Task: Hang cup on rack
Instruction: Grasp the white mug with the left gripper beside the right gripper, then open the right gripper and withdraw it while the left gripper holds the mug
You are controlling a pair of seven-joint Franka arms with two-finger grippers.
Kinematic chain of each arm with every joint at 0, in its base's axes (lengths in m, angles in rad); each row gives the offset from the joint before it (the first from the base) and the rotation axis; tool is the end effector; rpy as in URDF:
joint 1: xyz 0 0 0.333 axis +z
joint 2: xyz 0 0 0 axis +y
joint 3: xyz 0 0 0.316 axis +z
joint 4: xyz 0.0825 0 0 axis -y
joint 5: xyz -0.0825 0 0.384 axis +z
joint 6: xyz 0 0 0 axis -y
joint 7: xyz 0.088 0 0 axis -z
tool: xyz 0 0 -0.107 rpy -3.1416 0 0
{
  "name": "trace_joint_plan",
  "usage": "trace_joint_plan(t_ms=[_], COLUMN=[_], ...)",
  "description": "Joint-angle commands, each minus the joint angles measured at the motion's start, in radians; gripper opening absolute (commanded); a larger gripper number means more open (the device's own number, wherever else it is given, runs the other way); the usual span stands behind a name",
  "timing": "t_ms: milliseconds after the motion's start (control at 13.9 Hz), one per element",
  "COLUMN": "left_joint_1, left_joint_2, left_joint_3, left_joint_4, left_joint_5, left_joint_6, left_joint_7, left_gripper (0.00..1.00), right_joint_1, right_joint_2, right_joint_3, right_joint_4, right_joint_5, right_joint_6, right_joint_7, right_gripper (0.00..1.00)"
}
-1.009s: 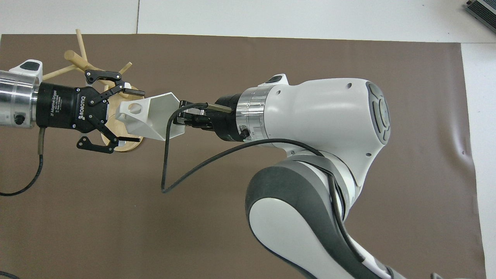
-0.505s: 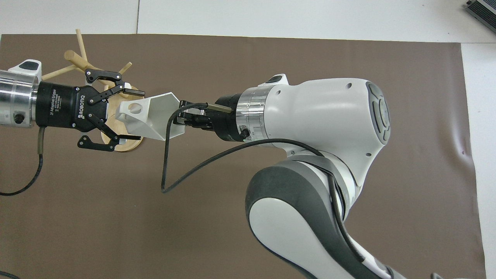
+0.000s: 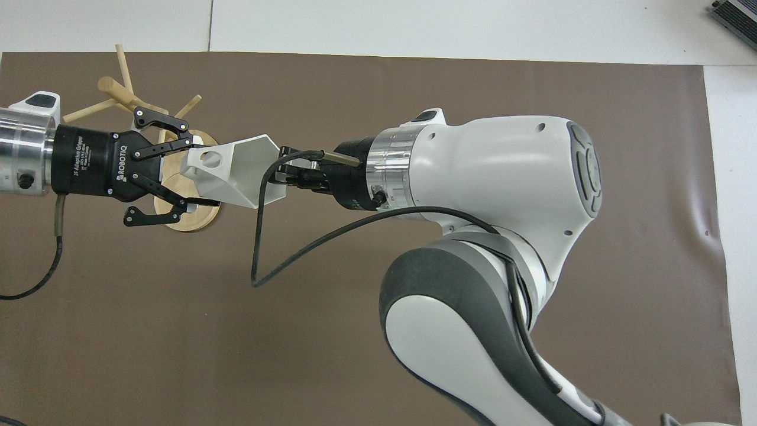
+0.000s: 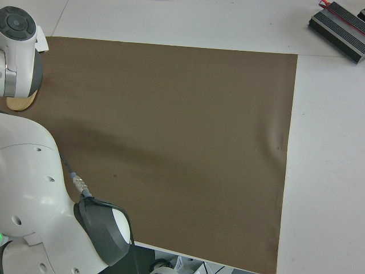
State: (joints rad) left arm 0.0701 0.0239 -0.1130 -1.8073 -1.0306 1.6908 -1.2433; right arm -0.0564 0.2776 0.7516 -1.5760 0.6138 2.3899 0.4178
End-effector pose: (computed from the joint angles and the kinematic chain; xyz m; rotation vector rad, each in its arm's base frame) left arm 0.5624 -0.1057 0.5547 1.7166 1.4668 -0.8795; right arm 0.5510 0.3864 0.5865 -2.2280 0.1497 -0.1254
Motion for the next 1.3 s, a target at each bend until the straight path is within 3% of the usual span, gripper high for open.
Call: trace_joint_plan(t_ms=[0, 649, 793, 937, 1225], left_joint_1=[-0.006, -0.023, -0.033, -0.029, -0.036], left_joint_2=[-0.016, -0.03, -0.03, -0.036, -0.039], left_joint_3=[0.004, 0.004, 0.004, 0.004, 0.003], left_joint_4=[-0.006, -0.006, -0.003, -0.015, -0.059], left_joint_5=[-0.002, 0.17, 0.283, 0.317, 0.417], left_joint_6=[0.004, 0.015, 0.024, 0.035, 0.169], left_joint_7=[-0.03, -0.128, -0.151, -0.224, -0.465], left_gripper=[0.0, 0.0, 0.0, 0.0, 0.0], right_joint_1=[-0.006, -0.017, -0.017, -0.017, -0.017], right_joint_2=[0.012, 0.0, -0.008, -0.043, -0.092], right_joint_3=[0.014, -0.044, -0.075, -0.151, -0.352], right_joint_4=[0.014, 0.013, 0.013, 0.013, 0.071], right_joint_5=[0.026, 0.024, 0.017, -0.017, -0.286], right_joint_6=[-0.001, -0.035, -0.047, -0.128, -0.423], right_joint_7=[-0.019, -0.014, -0.013, -0.013, -0.049], right_gripper=[1.0, 1.0, 1.0, 1.0, 1.0])
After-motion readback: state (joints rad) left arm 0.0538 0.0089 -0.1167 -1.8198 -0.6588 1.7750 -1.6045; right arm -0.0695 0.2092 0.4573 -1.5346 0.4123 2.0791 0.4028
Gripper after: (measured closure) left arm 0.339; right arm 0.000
